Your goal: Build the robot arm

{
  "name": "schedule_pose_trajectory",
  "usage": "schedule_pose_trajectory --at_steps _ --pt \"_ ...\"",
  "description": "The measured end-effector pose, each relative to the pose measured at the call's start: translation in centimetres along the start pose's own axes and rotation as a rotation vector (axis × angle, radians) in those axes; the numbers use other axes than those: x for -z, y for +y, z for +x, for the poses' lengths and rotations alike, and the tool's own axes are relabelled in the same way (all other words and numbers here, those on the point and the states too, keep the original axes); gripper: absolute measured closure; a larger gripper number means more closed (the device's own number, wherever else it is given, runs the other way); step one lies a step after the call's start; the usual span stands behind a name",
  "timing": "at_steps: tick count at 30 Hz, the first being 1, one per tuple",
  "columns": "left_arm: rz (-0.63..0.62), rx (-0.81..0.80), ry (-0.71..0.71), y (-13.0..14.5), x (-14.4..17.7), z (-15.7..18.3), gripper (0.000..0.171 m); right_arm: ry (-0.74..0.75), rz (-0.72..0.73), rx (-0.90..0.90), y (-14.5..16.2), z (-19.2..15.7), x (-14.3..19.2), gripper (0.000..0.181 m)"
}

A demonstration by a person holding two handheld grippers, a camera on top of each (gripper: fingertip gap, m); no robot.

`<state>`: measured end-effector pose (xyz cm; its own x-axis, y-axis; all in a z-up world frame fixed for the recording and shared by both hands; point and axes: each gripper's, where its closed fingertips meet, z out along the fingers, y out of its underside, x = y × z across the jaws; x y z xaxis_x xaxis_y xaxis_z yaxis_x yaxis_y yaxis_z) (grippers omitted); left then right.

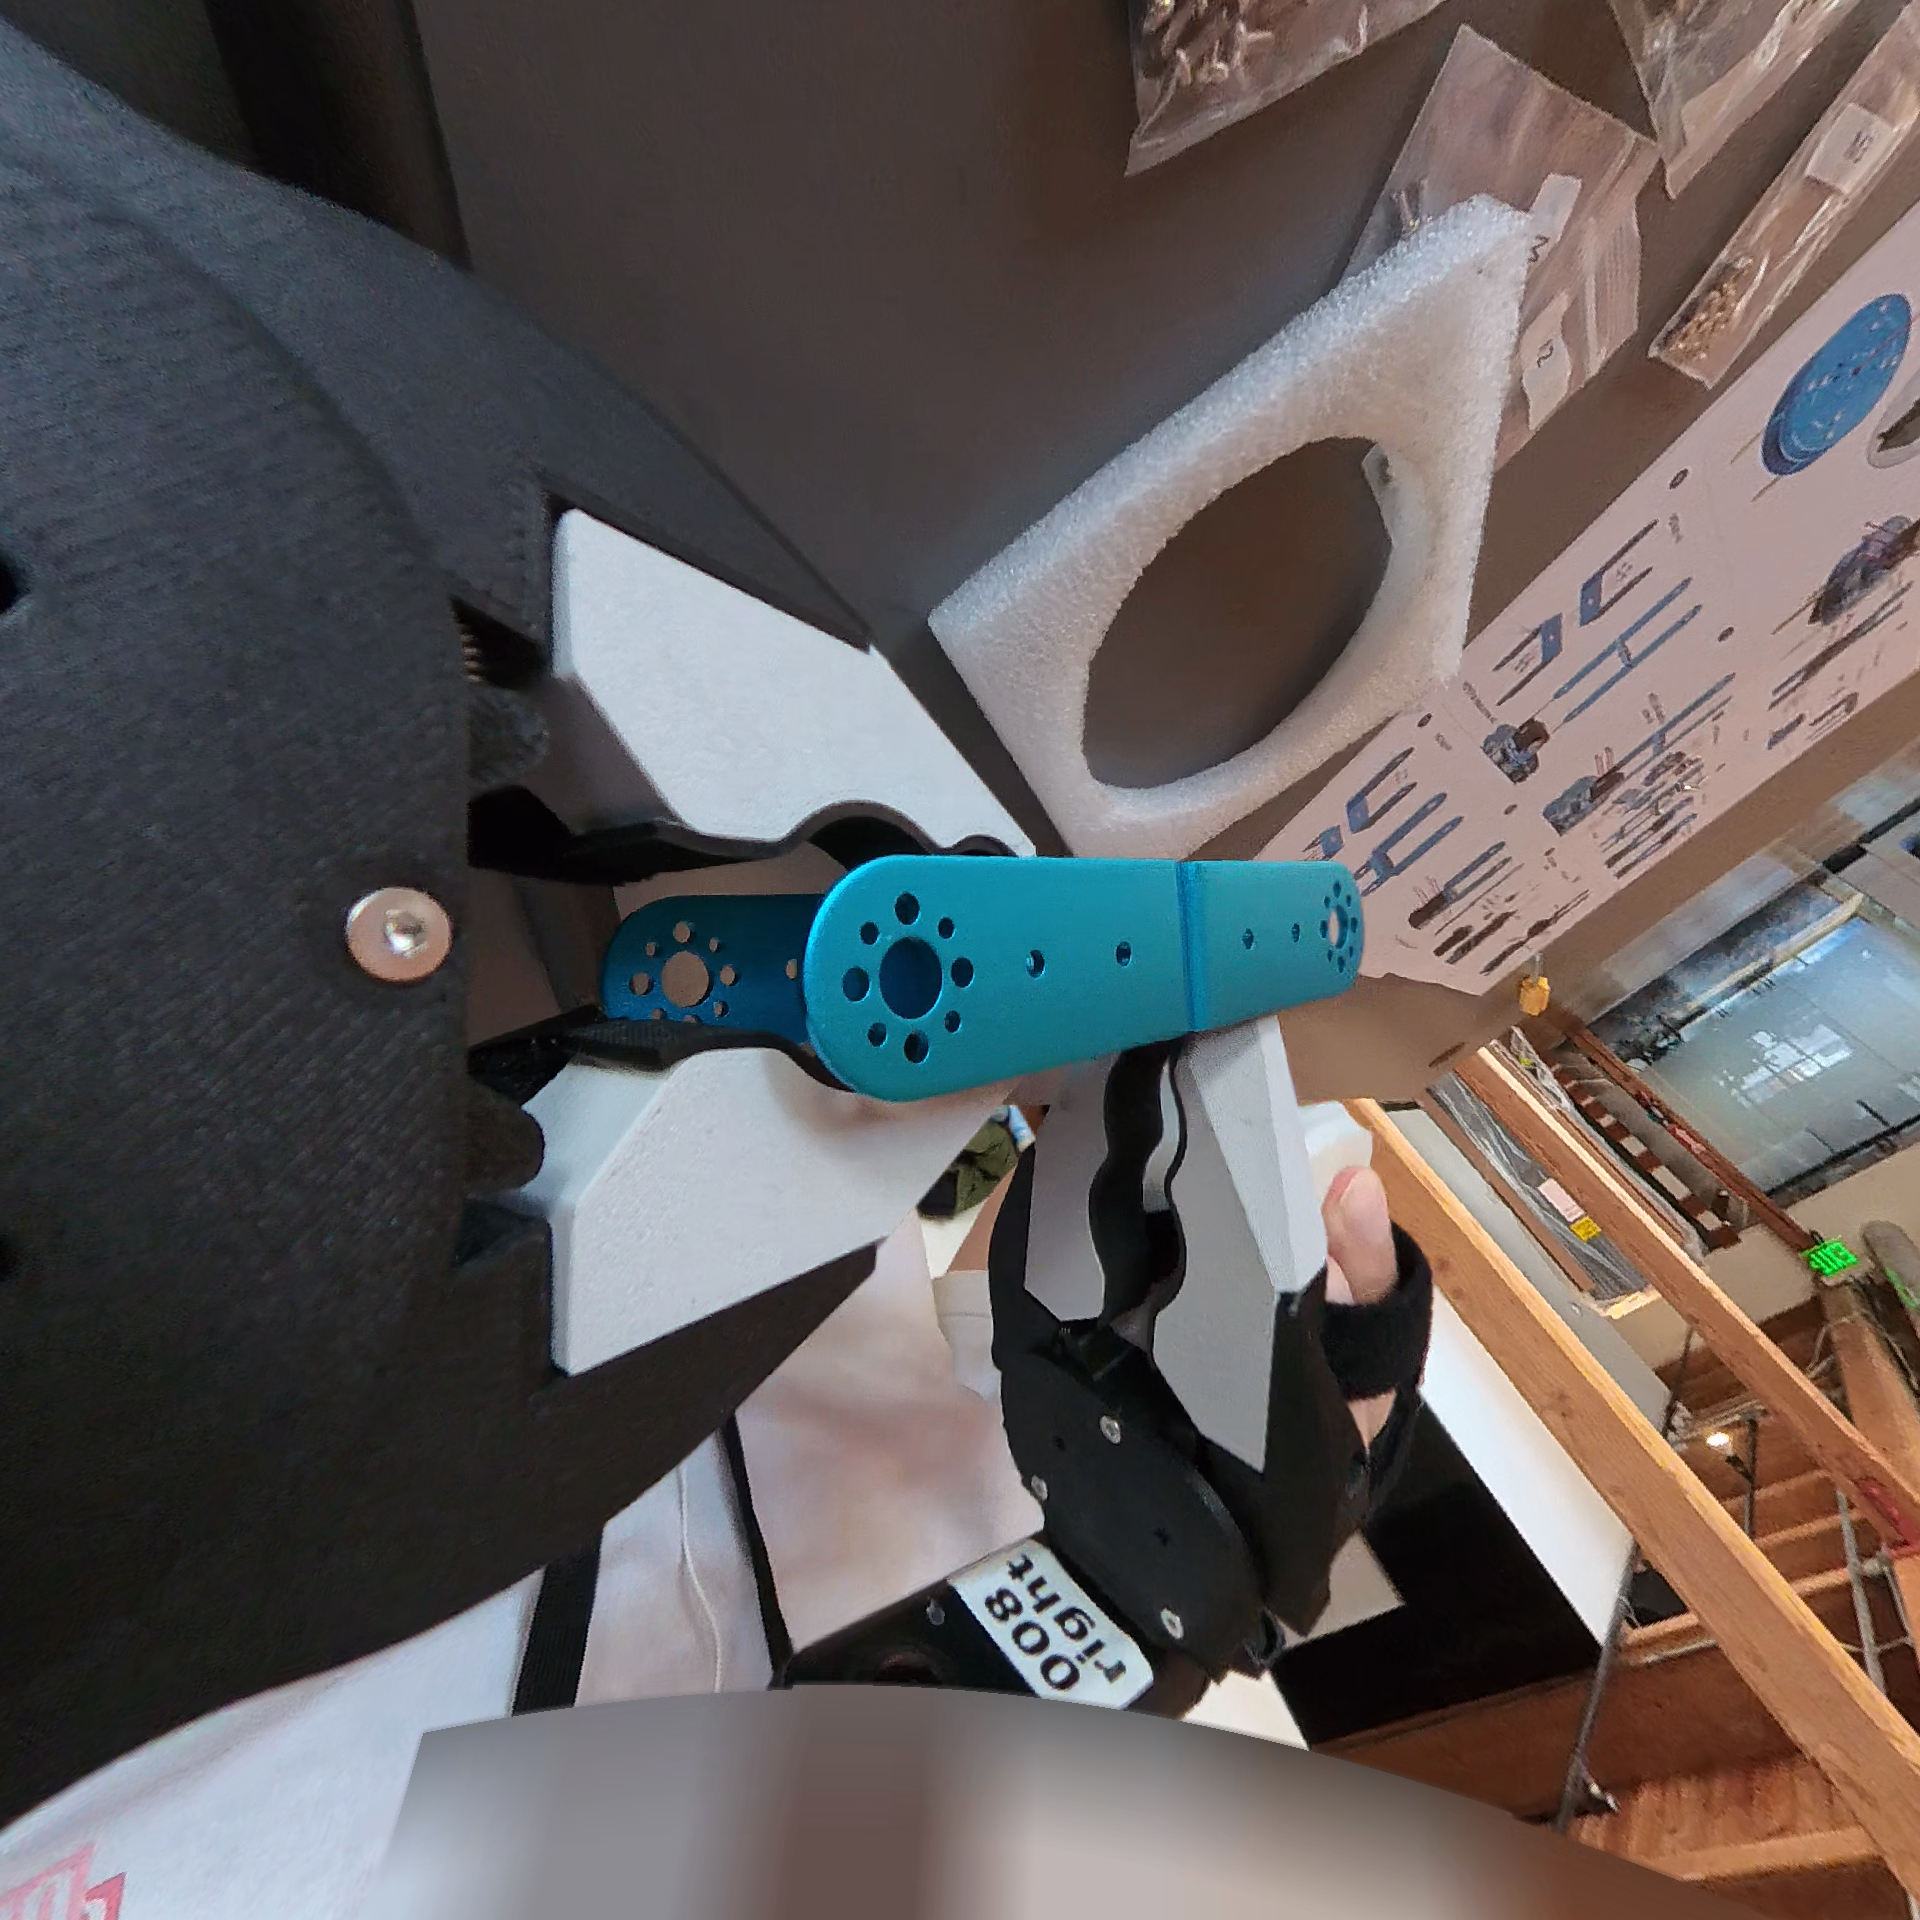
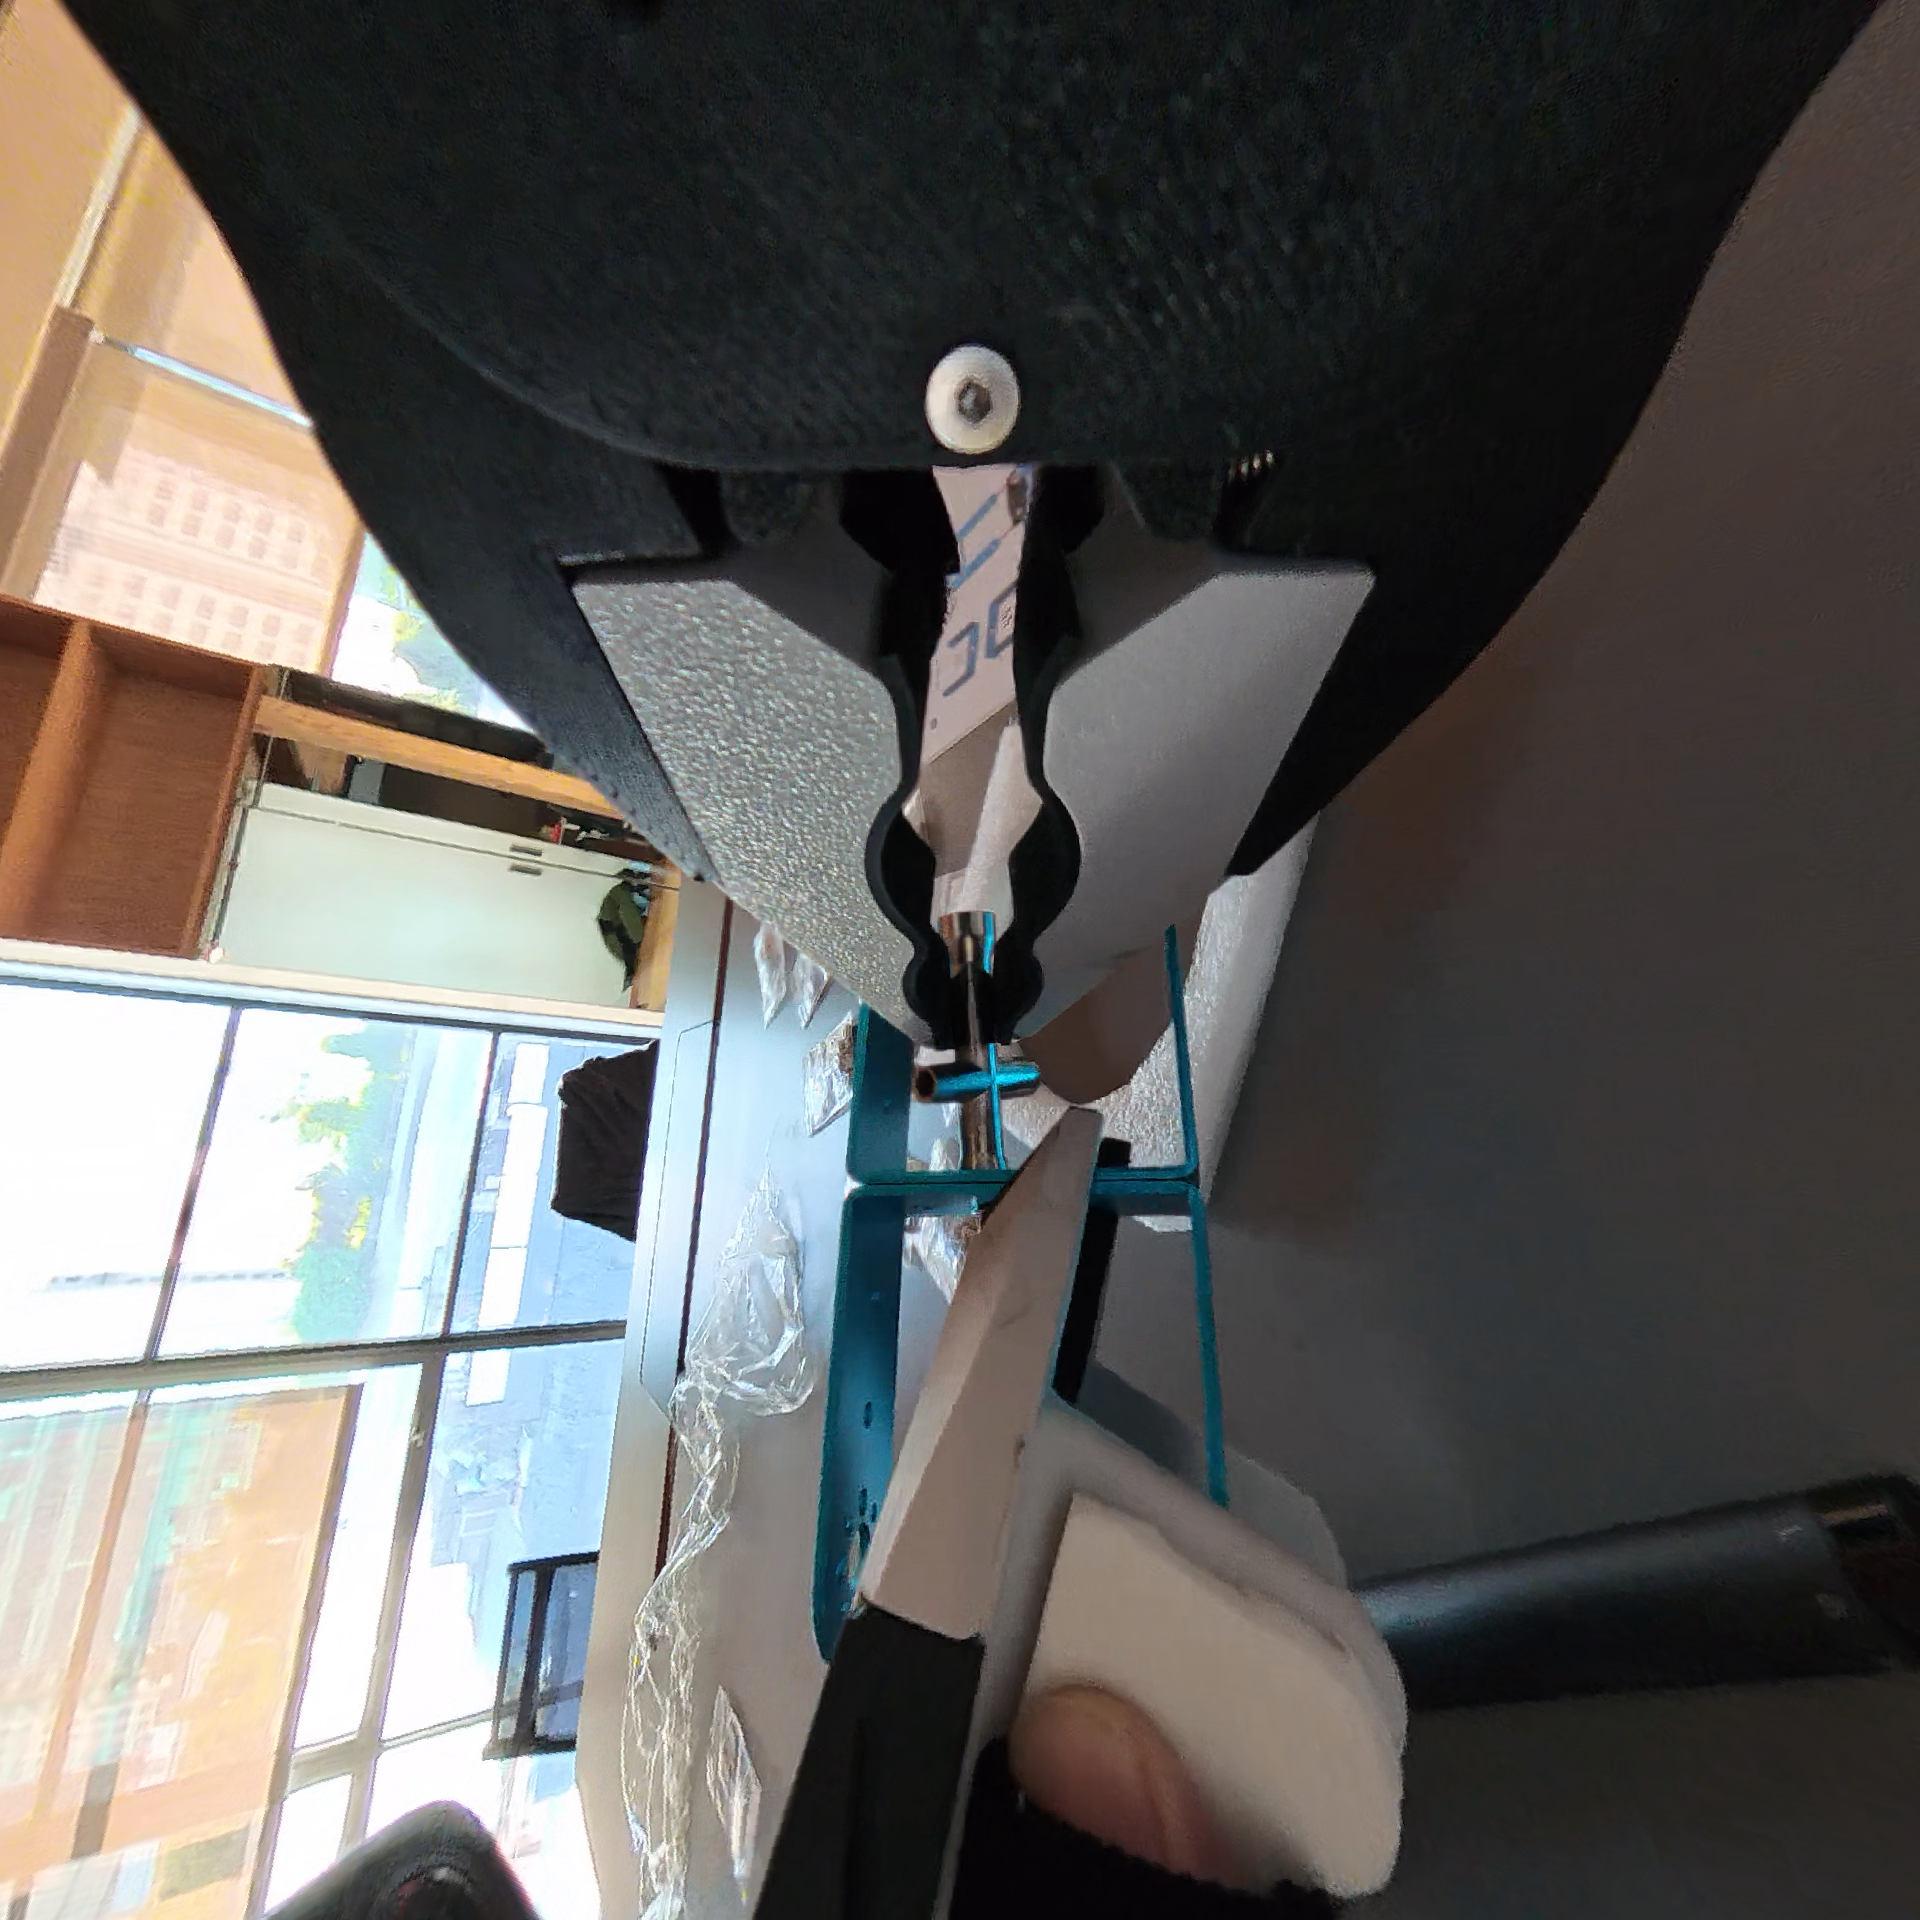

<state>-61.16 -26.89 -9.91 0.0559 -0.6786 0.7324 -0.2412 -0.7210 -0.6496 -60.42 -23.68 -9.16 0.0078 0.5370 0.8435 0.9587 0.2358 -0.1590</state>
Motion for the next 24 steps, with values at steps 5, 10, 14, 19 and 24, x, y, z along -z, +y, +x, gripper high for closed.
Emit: schedule_pose_trajectory --at_steps 5,10,14,19,24 --pt "-0.039 -0.032 0.007 0.4 0.0 0.2 0.146 0.036 0.116 0.042 -0.2 -0.2 -0.4 0.174" --pt "-0.057 -0.063 0.012 0.5 -0.2 0.6 0.147 -0.053 0.249 -0.13 -0.5 -0.7 -0.2 0.174" --pt "-0.06 -0.052 0.016 0.5 0.0 0.5 0.147 -0.087 0.294 -0.217 -0.9 -0.8 0.3 0.174" --pt "-0.093 -0.043 0.064 1.3 0.1 1.2 0.147 -0.152 0.405 -0.293 -1.4 -1.5 0.8 0.174" --pt "-0.119 -0.028 0.07 1.7 -0.1 1.1 0.146 -0.153 0.429 -0.289 -1.4 -1.7 1.0 0.174"
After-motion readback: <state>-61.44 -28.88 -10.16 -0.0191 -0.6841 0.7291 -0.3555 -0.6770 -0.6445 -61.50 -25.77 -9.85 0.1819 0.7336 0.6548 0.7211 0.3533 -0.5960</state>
